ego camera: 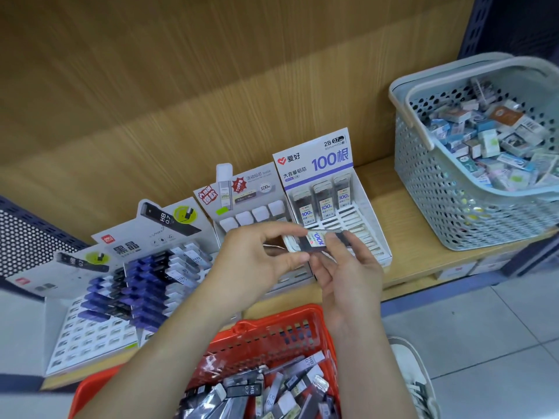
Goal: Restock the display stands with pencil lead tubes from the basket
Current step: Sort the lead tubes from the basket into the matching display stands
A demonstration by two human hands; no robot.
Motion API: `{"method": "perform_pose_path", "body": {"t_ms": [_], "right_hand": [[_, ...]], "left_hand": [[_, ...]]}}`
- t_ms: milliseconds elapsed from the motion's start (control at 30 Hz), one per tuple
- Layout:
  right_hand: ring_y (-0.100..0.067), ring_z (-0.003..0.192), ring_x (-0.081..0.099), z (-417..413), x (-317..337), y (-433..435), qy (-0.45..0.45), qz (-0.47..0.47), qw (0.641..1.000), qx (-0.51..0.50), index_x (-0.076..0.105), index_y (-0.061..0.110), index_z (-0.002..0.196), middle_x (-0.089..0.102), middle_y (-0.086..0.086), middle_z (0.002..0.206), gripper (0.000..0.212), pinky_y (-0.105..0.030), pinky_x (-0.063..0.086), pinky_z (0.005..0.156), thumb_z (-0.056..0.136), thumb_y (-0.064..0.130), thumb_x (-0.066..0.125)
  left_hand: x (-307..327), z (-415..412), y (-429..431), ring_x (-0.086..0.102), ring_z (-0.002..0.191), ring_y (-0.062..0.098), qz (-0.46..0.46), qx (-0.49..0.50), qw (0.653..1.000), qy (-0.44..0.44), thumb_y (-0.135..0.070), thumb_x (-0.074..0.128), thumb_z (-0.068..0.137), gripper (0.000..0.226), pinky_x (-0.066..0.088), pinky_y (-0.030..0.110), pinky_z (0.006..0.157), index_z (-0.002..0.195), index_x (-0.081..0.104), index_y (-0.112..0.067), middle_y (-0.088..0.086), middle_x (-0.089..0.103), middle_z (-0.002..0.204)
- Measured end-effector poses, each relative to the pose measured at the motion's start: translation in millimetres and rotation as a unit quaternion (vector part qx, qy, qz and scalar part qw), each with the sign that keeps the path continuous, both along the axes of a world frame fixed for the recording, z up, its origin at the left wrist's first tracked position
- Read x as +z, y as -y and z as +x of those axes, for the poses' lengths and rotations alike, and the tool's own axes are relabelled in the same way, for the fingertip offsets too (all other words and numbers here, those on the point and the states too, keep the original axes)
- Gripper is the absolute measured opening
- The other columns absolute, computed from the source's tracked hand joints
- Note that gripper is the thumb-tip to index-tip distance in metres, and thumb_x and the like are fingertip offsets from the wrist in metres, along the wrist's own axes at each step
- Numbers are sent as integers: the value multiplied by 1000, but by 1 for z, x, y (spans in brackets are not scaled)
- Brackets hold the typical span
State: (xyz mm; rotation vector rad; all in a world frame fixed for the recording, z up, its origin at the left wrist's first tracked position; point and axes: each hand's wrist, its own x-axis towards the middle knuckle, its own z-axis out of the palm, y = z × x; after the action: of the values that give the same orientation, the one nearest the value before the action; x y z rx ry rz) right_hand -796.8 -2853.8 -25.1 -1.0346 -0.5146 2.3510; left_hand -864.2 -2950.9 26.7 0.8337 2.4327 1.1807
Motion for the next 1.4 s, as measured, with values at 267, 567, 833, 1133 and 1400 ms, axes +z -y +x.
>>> {"method": "perform_pose_path", "body": {"t_ms": [267, 567, 833, 1133, 1400], "right_hand": [[-19, 66, 71, 4, 1, -6, -20, 48, 999, 12, 54, 15, 105, 71, -19, 91, 21, -21, 55, 57, 94, -3, 60], [-16, 146, 25, 13, -55, -13, 286, 522, 759, 265, 47, 21, 142, 37, 1, 154, 49, -29, 24, 115, 95, 11, 55], [-19, 152, -10, 13, -63, -9, 352, 597, 639, 335, 23, 23, 155, 2, -2, 166, 62, -35, 5, 124, 97, 17, 44], [-19, 152, -12, 14, -65, -9, 348, 596, 641, 336, 25, 23, 155, 6, -1, 166, 62, -37, 3, 124, 96, 17, 45], [-18, 152, -11, 16, -65, -11, 343, 596, 640, 342, 25, 25, 155, 8, 0, 166, 62, -37, 4, 124, 96, 17, 46]], "left_hand": [[7, -9, -6, 70, 70, 16, 129, 116, 973, 153, 1, 60, 90, 21, 56, 19, 66, 105, 66, -12, 10, 75, 86], [2, -55, -60, 68, 82, 15, 46, 81, 990, -105, -12, 71, 84, 20, 54, 30, 80, 95, 72, -28, -5, 72, 89], [-32, -70, -110, 61, 102, 21, -115, -36, 959, -258, -21, 61, 91, 24, 47, 29, 86, 114, 69, -24, 2, 70, 107], [-34, -78, -130, 58, 108, 27, -160, -109, 935, -298, -20, 56, 94, 29, 46, 40, 91, 121, 64, -24, 8, 67, 113], [-40, -77, -139, 59, 107, 23, -142, -111, 939, -295, -19, 59, 92, 26, 48, 36, 89, 116, 67, -25, 3, 68, 113]]}}
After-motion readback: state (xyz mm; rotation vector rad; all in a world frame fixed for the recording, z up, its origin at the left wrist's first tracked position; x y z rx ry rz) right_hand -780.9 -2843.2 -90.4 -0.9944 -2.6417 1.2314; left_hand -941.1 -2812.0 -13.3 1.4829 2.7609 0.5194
